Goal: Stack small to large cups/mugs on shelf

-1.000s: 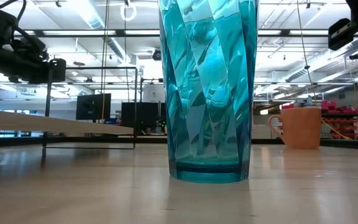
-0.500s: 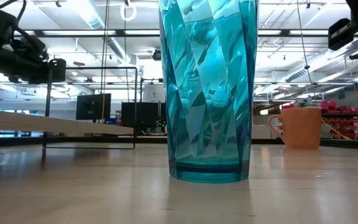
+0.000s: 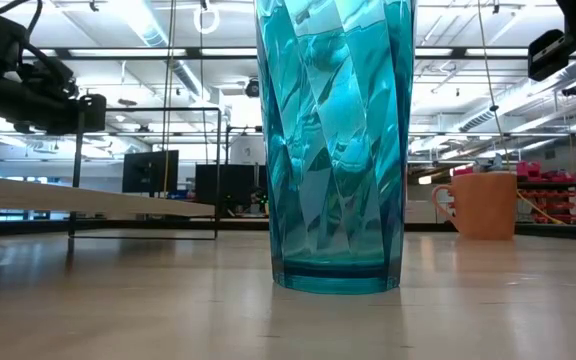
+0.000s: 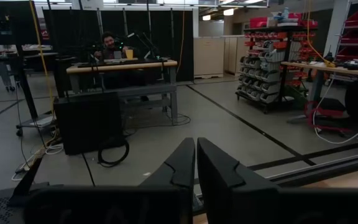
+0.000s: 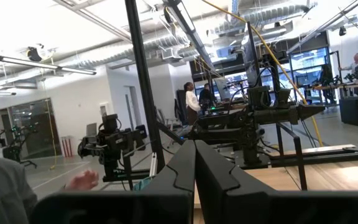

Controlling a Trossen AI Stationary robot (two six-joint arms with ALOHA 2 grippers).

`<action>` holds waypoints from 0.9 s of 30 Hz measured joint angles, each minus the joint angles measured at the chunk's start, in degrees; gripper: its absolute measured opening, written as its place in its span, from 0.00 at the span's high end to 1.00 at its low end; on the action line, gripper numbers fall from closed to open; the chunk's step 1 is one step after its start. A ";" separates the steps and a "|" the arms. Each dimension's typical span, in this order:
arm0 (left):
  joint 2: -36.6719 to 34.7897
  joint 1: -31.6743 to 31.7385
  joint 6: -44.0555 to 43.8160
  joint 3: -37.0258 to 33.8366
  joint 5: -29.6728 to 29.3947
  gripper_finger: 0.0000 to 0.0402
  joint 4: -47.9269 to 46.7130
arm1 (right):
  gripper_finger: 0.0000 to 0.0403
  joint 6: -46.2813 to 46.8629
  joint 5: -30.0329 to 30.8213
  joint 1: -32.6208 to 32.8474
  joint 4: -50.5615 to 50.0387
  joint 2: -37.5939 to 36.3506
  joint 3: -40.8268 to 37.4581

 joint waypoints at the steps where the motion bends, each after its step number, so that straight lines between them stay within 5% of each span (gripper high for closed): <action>1: 0.01 0.01 0.00 0.00 0.00 0.94 0.00 | 0.97 0.00 0.00 -0.02 -0.01 0.01 0.00; 27: 0.02 0.00 0.00 0.01 0.00 0.93 -0.01 | 0.97 -1.31 0.00 -0.04 0.13 0.02 3.15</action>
